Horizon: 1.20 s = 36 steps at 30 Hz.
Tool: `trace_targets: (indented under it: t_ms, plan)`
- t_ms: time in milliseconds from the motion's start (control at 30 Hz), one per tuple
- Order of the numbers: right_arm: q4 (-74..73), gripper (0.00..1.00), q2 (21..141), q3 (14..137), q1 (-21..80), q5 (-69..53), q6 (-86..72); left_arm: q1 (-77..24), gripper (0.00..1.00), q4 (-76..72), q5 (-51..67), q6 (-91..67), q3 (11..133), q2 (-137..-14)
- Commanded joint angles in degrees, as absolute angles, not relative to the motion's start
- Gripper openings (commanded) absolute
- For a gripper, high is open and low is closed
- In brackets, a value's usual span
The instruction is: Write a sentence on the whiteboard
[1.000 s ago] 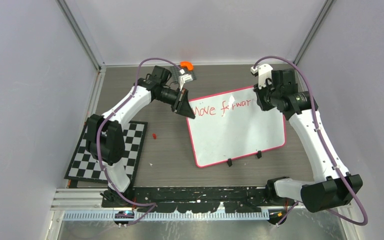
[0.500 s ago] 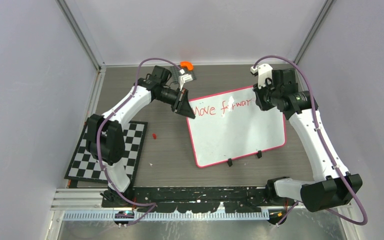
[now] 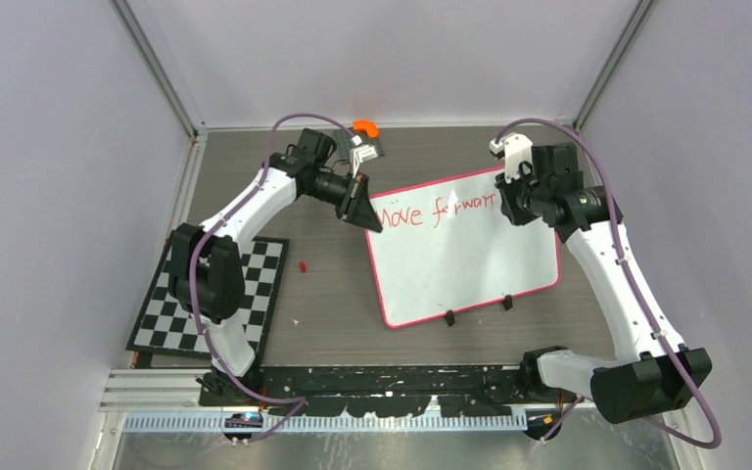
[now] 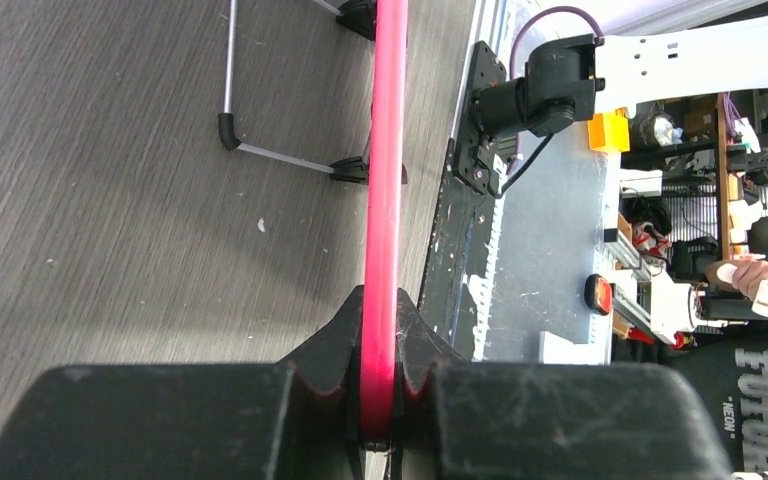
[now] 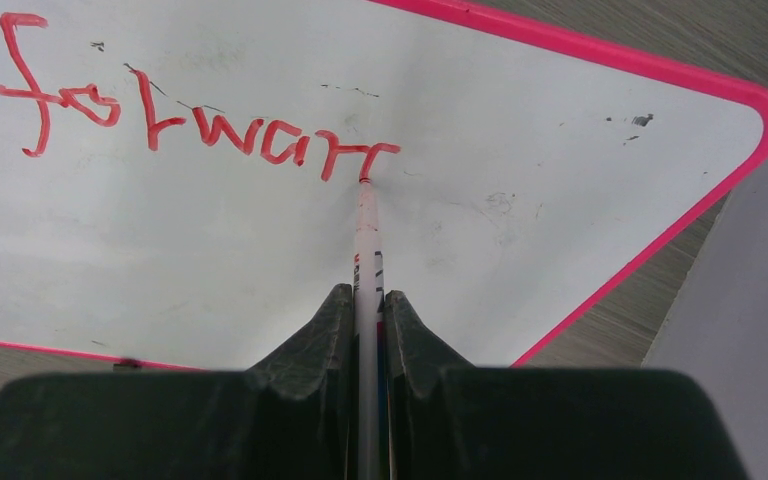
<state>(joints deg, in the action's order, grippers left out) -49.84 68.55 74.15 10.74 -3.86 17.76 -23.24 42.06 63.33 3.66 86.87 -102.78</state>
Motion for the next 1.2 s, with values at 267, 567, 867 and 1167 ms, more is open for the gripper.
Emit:
trace_targets:
  t_ms: [267, 567, 867, 1167]
  plan:
    - [-48.4, 0.0, 69.6, 78.1, 9.6, -1.1, 19.6, -23.9, 0.0, 41.5, 62.2, 3.5, 88.5, -103.2]
    - [-47.6, 0.0, 72.8, 82.1, 9.5, -1.5, 19.7, -23.9, 0.0, 41.7, 62.3, 3.7, 88.7, -103.4]
    - [-47.7, 0.0, 74.8, 85.7, 9.4, -1.5, 20.3, -23.9, 0.0, 42.3, 62.2, 4.2, 89.1, -103.8]
    - [-48.1, 0.0, 73.6, 83.3, 9.4, -2.1, 20.1, -23.9, 0.0, 42.3, 62.1, 4.2, 89.1, -104.0]
